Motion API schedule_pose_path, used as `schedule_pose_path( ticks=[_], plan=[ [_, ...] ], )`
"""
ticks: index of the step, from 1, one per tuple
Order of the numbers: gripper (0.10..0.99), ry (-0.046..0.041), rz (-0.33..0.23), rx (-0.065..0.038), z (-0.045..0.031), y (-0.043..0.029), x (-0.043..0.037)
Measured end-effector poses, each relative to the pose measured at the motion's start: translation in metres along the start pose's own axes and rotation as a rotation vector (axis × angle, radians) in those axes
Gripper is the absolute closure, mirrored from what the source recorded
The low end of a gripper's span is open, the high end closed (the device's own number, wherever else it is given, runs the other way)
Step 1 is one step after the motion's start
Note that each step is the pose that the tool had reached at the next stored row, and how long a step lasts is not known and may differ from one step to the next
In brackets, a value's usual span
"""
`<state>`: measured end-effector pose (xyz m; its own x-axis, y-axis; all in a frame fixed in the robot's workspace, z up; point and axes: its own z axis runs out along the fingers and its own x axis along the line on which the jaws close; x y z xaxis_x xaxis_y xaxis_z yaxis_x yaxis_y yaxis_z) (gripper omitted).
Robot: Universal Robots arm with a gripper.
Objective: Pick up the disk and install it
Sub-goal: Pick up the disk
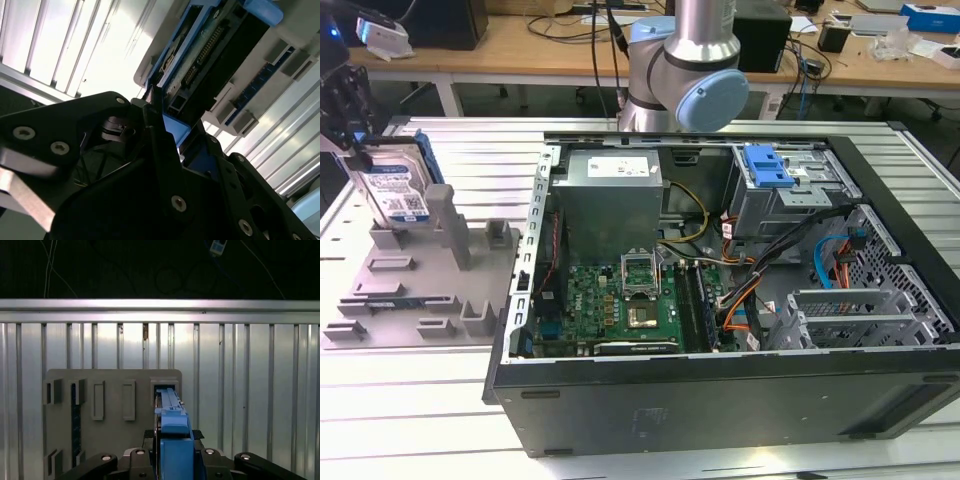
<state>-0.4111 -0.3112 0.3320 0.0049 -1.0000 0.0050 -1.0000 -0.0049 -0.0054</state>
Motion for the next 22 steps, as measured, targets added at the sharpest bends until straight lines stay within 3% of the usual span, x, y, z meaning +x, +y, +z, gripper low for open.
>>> schedule_pose_path(
  ticks=[7, 10, 19, 22],
  plan=[
    [0.722, -0.0035, 0.000, 0.001, -0.0127, -0.0003, 0.0001],
    [0.722, -0.0054, 0.000, 0.002, -0.0250, -0.0007, 0.0001],
    [0.722, -0.0067, 0.000, 0.002, -0.0487, -0.0026, 0.0003],
    [0.722, -0.0069, 0.000, 0.002, -0.0602, -0.0043, 0.0003]
  ],
)
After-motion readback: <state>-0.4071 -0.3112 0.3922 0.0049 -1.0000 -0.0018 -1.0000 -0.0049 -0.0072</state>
